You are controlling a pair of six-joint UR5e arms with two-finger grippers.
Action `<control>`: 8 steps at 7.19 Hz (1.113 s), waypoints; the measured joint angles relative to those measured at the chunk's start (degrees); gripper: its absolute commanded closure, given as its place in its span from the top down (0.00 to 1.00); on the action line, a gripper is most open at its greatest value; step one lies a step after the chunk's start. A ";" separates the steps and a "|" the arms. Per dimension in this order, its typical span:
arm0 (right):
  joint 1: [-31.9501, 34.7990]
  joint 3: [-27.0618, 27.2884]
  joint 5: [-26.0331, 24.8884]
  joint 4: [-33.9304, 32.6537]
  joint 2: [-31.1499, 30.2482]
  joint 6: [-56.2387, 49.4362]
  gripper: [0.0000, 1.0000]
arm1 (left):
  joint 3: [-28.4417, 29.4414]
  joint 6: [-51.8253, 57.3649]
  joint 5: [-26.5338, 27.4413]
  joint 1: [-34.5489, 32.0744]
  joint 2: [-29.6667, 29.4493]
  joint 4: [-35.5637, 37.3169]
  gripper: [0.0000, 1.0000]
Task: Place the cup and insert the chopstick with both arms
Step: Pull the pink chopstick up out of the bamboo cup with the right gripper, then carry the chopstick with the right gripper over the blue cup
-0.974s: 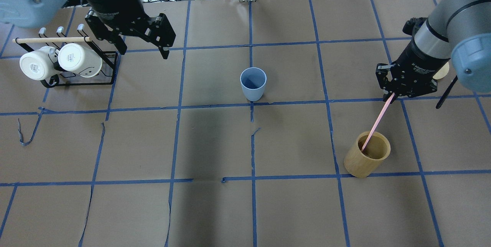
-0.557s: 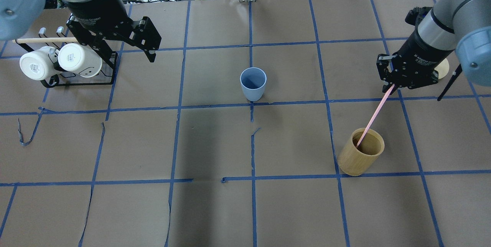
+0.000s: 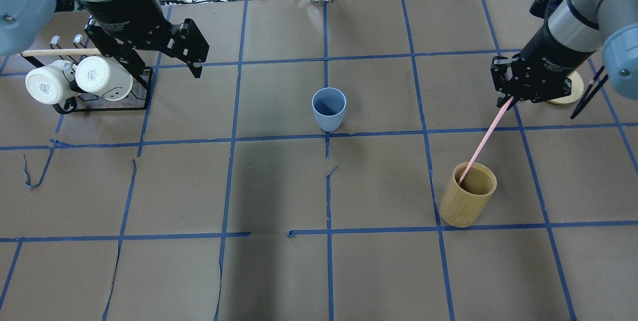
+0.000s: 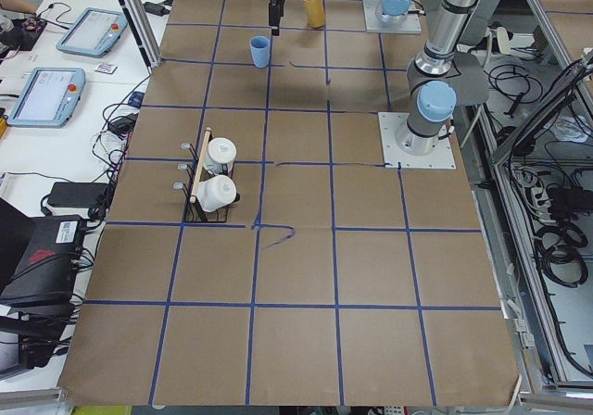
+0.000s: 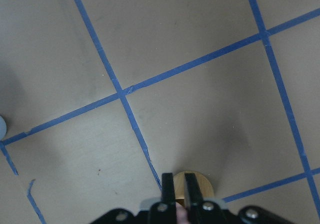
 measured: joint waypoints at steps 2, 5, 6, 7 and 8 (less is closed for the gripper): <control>0.05 -3.84 0.52 2.98 -0.27 0.02 0.00 | -0.08 -0.05 -0.04 0.00 0.03 0.23 1.00; 0.63 -11.06 0.96 9.28 -0.02 -0.02 0.00 | -0.11 -0.07 -0.01 0.14 0.09 0.30 1.00; 1.18 -12.49 1.10 9.69 -0.08 -0.04 0.00 | -0.11 -0.09 0.00 0.16 0.10 0.30 1.00; 2.38 -14.51 1.15 9.79 0.01 -0.05 0.00 | -0.11 -0.07 -0.04 0.16 0.10 0.29 1.00; 4.75 -16.30 0.98 8.36 0.44 0.05 0.00 | -0.11 -0.08 -0.05 0.12 0.10 0.27 1.00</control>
